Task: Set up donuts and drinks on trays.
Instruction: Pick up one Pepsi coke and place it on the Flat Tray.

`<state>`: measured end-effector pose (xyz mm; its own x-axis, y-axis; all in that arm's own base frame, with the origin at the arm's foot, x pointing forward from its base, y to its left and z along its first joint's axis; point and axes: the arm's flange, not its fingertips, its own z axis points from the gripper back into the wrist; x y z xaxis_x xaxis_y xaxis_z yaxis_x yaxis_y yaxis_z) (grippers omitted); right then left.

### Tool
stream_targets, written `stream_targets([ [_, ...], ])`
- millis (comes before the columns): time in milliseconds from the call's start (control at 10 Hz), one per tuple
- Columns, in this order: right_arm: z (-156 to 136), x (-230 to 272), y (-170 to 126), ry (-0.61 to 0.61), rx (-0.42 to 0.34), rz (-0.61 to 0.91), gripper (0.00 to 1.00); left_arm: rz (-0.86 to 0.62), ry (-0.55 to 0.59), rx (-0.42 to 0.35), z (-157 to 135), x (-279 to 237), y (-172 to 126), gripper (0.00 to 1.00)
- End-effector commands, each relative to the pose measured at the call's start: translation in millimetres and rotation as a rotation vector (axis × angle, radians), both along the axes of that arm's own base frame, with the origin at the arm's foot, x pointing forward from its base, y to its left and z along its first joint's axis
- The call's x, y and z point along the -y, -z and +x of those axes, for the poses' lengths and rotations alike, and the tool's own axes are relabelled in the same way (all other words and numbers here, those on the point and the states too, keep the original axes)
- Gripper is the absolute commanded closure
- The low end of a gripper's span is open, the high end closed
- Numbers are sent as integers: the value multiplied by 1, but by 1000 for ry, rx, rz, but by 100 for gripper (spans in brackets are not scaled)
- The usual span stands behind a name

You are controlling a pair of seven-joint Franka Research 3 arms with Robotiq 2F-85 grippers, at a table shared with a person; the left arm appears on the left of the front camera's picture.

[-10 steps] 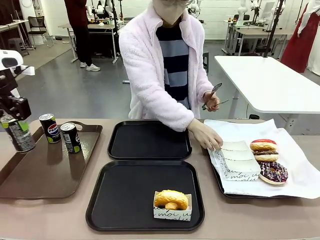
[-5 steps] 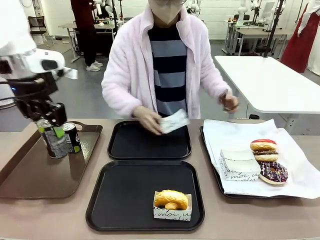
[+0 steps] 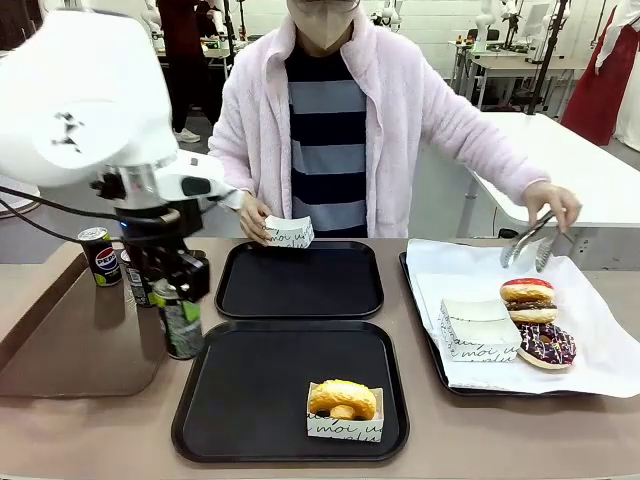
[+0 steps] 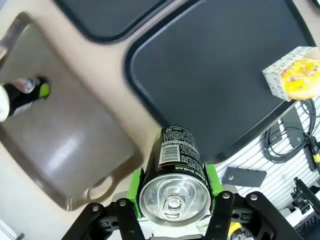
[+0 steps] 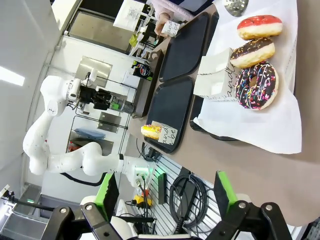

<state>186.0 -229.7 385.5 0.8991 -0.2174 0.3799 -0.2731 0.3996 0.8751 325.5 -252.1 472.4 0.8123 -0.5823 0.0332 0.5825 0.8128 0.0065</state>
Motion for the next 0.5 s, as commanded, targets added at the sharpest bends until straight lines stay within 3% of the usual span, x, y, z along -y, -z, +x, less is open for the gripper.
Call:
stream_targets([
  [0, -1, -2, 1, -7, 17, 7, 0, -60, 34, 36, -8, 22, 20, 42],
  [400, -1, -2, 1, -7, 17, 7, 0, -101, 146, 108, -20, 40, 66, 42],
])
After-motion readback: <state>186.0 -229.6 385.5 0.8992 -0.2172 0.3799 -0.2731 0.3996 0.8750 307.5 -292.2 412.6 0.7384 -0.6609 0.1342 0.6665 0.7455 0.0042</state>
